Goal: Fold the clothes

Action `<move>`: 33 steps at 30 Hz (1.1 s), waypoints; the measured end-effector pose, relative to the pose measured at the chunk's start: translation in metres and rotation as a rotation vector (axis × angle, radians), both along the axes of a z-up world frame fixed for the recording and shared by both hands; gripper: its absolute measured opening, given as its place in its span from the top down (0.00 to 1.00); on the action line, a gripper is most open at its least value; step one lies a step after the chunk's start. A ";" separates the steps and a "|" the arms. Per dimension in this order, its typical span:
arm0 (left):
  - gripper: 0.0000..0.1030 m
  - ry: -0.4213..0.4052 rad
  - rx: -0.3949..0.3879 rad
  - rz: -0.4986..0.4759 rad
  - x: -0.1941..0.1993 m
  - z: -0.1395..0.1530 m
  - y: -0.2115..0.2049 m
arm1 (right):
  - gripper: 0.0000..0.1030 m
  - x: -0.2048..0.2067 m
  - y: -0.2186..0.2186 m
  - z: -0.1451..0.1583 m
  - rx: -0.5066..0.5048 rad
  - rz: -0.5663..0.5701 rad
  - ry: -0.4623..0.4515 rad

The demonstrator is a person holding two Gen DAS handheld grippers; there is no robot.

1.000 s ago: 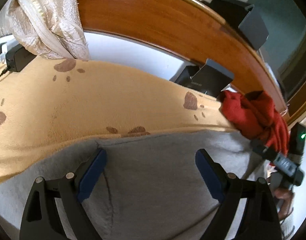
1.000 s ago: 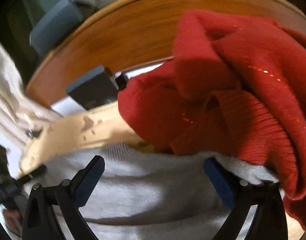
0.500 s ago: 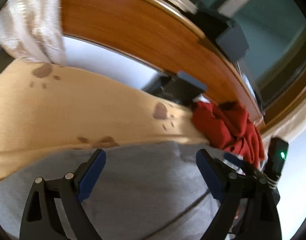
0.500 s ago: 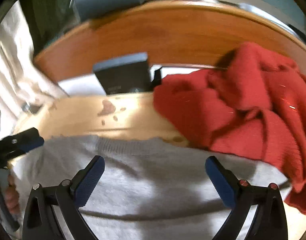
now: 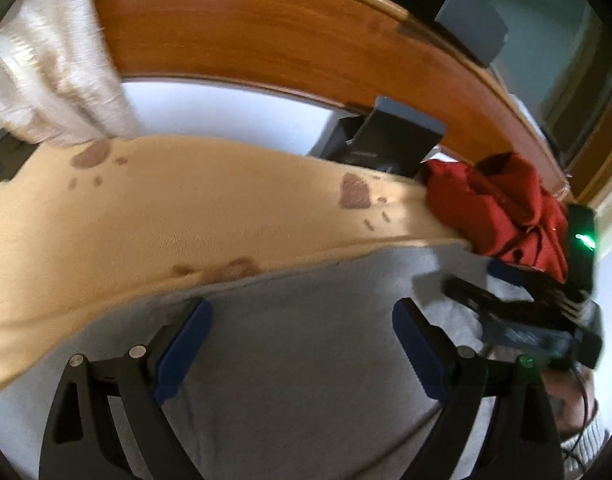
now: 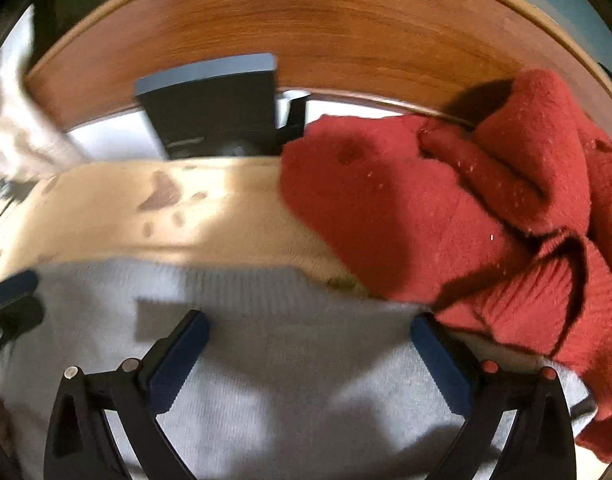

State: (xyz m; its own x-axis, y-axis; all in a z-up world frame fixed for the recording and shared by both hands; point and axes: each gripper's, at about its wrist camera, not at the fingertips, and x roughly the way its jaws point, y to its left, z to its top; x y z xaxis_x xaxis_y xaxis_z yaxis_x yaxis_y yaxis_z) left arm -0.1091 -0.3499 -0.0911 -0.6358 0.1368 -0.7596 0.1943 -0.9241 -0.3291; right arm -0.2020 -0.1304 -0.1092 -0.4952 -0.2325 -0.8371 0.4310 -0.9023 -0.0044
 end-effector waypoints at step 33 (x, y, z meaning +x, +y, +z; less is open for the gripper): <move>0.00 0.033 0.022 0.014 0.114 -0.004 0.050 | 0.00 0.160 0.176 0.005 0.219 -0.060 0.276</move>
